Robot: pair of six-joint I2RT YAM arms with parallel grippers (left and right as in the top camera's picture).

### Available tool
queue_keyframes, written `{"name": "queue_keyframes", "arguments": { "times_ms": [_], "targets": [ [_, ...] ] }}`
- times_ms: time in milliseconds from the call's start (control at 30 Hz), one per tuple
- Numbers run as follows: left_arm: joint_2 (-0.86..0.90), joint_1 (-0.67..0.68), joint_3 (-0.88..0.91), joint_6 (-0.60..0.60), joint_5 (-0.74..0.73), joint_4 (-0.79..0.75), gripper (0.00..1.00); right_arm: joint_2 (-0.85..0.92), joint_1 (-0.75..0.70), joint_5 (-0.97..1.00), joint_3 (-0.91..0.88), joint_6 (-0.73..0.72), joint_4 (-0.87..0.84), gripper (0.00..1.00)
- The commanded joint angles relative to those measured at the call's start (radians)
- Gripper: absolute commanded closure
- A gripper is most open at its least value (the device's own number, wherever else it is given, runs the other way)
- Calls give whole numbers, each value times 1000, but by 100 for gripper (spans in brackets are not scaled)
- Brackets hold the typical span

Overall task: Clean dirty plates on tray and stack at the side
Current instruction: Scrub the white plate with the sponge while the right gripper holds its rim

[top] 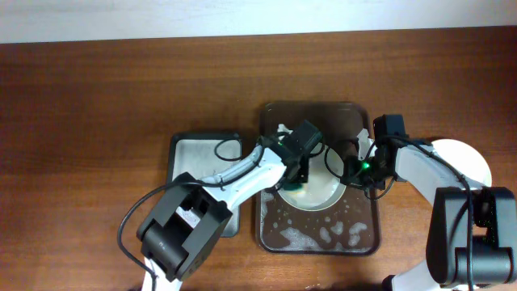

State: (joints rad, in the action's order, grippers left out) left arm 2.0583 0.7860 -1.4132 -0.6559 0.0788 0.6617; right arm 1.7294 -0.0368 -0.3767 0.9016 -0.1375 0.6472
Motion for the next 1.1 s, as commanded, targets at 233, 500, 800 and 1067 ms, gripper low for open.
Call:
{"name": "queue_keyframes", "arguments": {
  "times_ms": [233,500,800,1067],
  "targets": [
    [72,-22,-135,81,259,247,100,32,-3,75,-20,0,37,96],
    [103,-21,-179,80,-233,22,99,31,-3,74,-20,0,37,96],
    [224,-24,-179,79,-301,22,100,31,-3,74,-20,0,37,96],
    [143,-24,-208,85,291,304,100,31,-3,74,-20,0,38,96]
  ]
}}
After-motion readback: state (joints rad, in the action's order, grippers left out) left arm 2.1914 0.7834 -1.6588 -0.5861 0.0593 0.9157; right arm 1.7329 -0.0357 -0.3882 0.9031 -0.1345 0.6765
